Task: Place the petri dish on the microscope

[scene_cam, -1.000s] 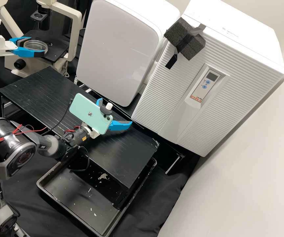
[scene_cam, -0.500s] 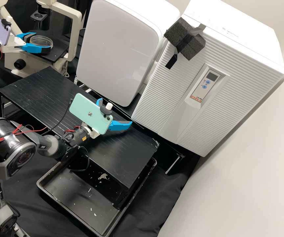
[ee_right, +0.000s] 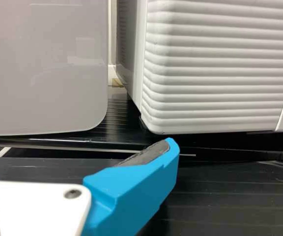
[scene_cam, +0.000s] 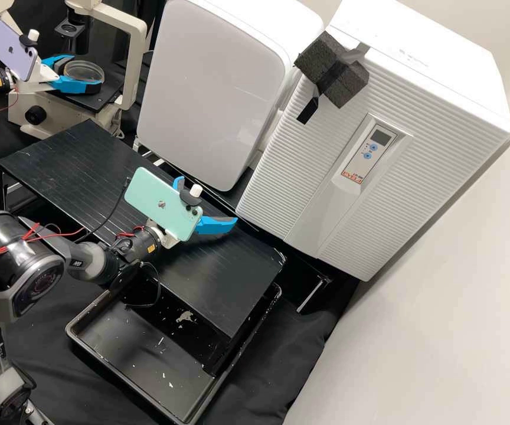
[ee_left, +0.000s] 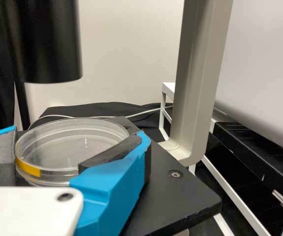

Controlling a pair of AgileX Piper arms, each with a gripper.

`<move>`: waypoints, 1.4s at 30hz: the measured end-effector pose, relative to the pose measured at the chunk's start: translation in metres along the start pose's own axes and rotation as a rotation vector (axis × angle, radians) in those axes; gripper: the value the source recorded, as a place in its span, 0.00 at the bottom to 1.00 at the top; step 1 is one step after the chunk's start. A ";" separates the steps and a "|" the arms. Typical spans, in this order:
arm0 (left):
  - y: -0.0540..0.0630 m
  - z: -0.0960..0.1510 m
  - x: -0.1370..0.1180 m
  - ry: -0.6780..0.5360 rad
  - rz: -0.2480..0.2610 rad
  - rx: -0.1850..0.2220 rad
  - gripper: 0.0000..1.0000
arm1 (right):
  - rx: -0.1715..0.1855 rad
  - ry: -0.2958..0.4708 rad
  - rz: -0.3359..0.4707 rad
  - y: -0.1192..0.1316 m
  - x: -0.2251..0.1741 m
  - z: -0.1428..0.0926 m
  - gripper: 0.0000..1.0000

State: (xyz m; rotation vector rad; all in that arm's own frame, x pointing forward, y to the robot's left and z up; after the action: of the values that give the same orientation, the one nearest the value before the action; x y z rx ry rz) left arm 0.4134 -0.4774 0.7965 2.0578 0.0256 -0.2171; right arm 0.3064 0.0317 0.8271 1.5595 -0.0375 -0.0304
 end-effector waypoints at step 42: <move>-0.003 -0.004 -0.015 0.001 0.004 -0.032 1.00 | 0.000 0.000 0.000 0.000 0.000 0.000 1.00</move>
State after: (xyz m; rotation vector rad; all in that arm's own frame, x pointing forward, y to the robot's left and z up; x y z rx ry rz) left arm 0.3985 -0.4715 0.7982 2.0256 0.0250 -0.2119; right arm 0.3064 0.0317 0.8271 1.5595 -0.0375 -0.0304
